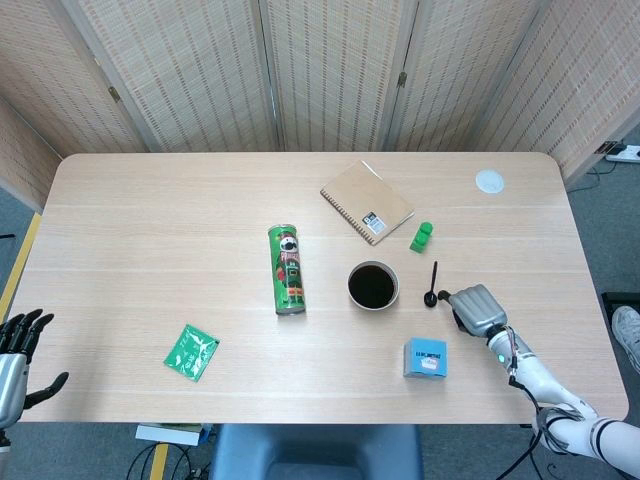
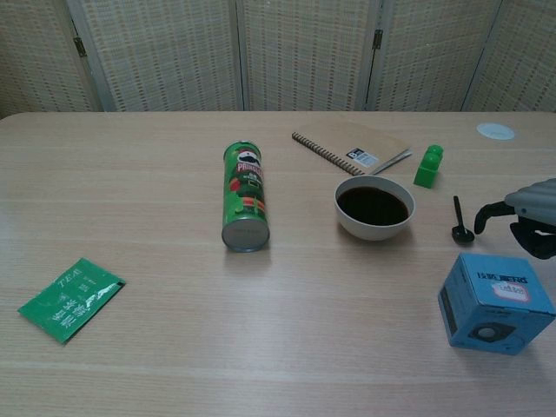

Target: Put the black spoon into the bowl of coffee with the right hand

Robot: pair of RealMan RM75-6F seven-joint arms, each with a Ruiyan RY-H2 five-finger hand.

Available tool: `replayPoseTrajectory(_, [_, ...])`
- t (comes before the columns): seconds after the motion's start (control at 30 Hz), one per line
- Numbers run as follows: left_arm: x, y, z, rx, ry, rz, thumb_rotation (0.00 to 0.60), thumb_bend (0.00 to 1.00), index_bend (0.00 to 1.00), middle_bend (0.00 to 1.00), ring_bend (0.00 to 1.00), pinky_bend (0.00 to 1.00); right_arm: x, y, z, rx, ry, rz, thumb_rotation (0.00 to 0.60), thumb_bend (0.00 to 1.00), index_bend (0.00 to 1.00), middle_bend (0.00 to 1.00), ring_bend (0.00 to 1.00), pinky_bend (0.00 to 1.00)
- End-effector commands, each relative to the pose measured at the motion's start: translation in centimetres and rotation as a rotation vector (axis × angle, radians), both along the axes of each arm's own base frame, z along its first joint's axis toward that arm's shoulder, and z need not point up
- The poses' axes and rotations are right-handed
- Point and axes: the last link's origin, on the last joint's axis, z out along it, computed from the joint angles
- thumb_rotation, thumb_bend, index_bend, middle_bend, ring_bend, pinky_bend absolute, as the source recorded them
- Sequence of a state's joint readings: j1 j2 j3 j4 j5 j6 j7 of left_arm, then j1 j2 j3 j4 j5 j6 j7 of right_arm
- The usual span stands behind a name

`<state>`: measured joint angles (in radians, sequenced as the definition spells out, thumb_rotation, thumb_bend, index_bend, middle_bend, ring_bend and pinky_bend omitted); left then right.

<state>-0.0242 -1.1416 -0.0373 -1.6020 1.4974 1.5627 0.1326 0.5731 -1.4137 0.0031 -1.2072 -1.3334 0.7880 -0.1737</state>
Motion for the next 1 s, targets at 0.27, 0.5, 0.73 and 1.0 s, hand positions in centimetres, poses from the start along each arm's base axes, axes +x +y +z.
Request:
replayPoseTrajectory(0.27, [0.1, -0.2, 0.1, 0.004, 0.004, 0.005, 0.600, 0.23, 0.17, 0.14, 0.12, 0.17, 1.2, -0.2, -0.1, 0.002, -0.034, 0.043, 0.600, 0.98, 0.27, 0.95, 1.00, 1.00])
replayPoseTrajectory(0.5, [-0.2, -0.6, 0.4, 0.009, 0.006, 0.013, 0.600, 0.23, 0.17, 0.14, 0.12, 0.17, 1.4, 0.3, -1.1, 0.028, -0.042, 0.043, 0.600, 0.98, 0.27, 0.94, 1.00, 1.00])
replayPoseTrajectory(0.73, [-0.3, -0.7, 0.3, 0.007, 0.004, 0.013, 0.600, 0.23, 0.17, 0.14, 0.12, 0.17, 1.5, 0.6, -1.4, 0.040, -0.043, 0.047, 0.600, 0.98, 0.27, 0.94, 1.00, 1.00])
replayPoseTrajectory(1.0, [-0.4, -0.8, 0.4, 0.009, 0.004, 0.015, 0.600, 0.23, 0.17, 0.14, 0.12, 0.17, 1.0, 1.0, -1.0, 0.051, -0.009, 0.054, 0.600, 0.98, 0.27, 0.95, 1.00, 1.00])
